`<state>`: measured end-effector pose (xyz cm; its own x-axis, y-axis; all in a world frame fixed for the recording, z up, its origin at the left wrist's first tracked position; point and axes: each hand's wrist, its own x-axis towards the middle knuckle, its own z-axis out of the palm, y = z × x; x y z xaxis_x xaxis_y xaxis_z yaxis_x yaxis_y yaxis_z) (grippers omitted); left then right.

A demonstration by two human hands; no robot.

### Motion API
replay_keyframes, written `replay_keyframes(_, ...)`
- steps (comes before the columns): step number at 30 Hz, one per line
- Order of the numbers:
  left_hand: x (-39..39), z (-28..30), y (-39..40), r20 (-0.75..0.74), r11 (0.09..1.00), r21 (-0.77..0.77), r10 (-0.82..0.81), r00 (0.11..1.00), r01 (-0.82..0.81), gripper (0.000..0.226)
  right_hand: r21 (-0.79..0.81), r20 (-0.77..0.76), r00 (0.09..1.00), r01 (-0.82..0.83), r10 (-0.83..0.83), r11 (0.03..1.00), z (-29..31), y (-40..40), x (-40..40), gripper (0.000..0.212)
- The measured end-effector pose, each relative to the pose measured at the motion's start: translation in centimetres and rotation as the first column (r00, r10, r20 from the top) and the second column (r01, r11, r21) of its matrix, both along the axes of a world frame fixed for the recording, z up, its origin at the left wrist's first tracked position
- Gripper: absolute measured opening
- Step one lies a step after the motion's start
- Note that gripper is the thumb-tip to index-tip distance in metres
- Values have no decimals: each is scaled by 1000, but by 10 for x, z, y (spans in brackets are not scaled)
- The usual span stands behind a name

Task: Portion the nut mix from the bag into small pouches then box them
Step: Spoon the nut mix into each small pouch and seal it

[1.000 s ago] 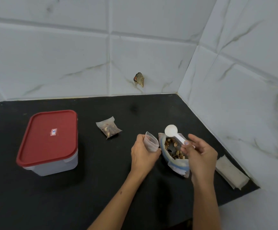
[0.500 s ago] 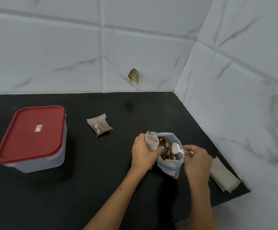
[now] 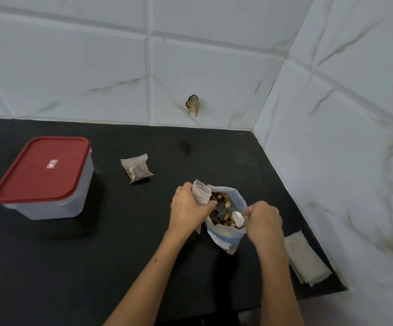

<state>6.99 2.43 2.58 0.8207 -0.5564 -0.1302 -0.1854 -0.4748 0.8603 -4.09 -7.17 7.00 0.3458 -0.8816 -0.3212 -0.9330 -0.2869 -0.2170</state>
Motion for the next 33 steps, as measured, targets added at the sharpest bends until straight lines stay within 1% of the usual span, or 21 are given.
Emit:
replay_keyframes(2, 1, -1, 3, -54, 998, 56, 6, 999, -3, 42, -25, 19, 1000, -12, 13, 1000, -3, 1, 2, 31)
replay_keyframes(5, -3, -8, 3, -183, 992, 124, 9, 983, 13, 49, -66, 86, 995, -50, 55, 997, -11, 7, 8, 25)
replay_keyframes(6, -6, -11, 2, -233, 992, 123, 18, 972, 11, 52, -73, 114, 991, -67, 75, 995, -15, 8, 10, 23)
replay_keyframes(8, -14, -13, 1, -342, 998, 61, 42, 939, -22, 54, -49, 178, 981, -73, 81, 996, -21, 6, 11, 19)
replay_keyframes(10, -18, -16, 0, -428, 997, -19, 62, 902, -78, 44, 82, 249, 969, -18, -3, 996, -25, -5, 5, 17)
replay_keyframes(12, -19, -17, 0, -484, 988, -83, 71, 872, -127, 25, 263, 319, 939, 44, -130, 964, -31, -17, -4, 19)
replay_keyframes(14, -20, -18, 0, -507, 983, -101, 85, 858, -156, 16, 368, 342, 916, 76, -211, 927, -35, -23, -8, 19)
replay_keyframes(16, -21, -17, 0, -496, 982, -105, 82, 864, -154, 15, 411, 374, 884, 113, -281, 905, -40, -23, -7, 20)
replay_keyframes(20, -21, -15, 1, -480, 983, -115, 70, 874, -142, 18, 512, 431, 801, 162, -416, 844, -44, -21, -9, 17)
replay_keyframes(22, -22, -16, 1, -485, 983, -119, 65, 872, -140, 22, 527, 441, 784, 168, -436, 833, -47, -21, -11, 17)
replay_keyframes(23, -23, -15, 1, -485, 983, -121, 63, 872, -138, 23, 495, 450, 788, 172, -421, 852, -48, -19, -10, 18)
replay_keyframes(24, -24, -15, 0, -482, 983, -122, 62, 874, -137, 23, 427, 469, 797, 172, -380, 888, -49, -15, -7, 18)
replay_keyframes(26, -26, -14, 0, -467, 984, -124, 58, 882, -131, 22, 256, 517, 822, 118, -239, 959, -48, -5, 0, 17)
replay_keyframes(27, -26, -14, 0, -463, 983, -128, 56, 885, -130, 22, 213, 531, 826, 86, -189, 973, -48, -1, 3, 18)
replay_keyframes(28, -26, -14, 1, -463, 983, -131, 54, 885, -129, 21, 209, 540, 822, 75, -179, 975, -49, 1, 4, 20)
replay_keyframes(29, -26, -14, 3, -469, 983, -132, 52, 882, -128, 19, 253, 546, 808, 93, -221, 963, -49, 0, 3, 21)
replay_keyframes(30, -26, -14, 5, -481, 983, -135, 48, 875, -128, 19, 331, 551, 780, 125, -298, 936, -48, -3, 1, 21)
replay_keyframes(32, -26, -14, 7, -509, 981, -149, 33, 860, -126, 19, 488, 552, 702, 166, -450, 857, -47, -8, -4, 21)
replay_keyframes(33, -26, -14, 8, -510, 981, -151, 28, 860, -121, 20, 530, 546, 682, 170, -487, 831, -46, -8, -5, 21)
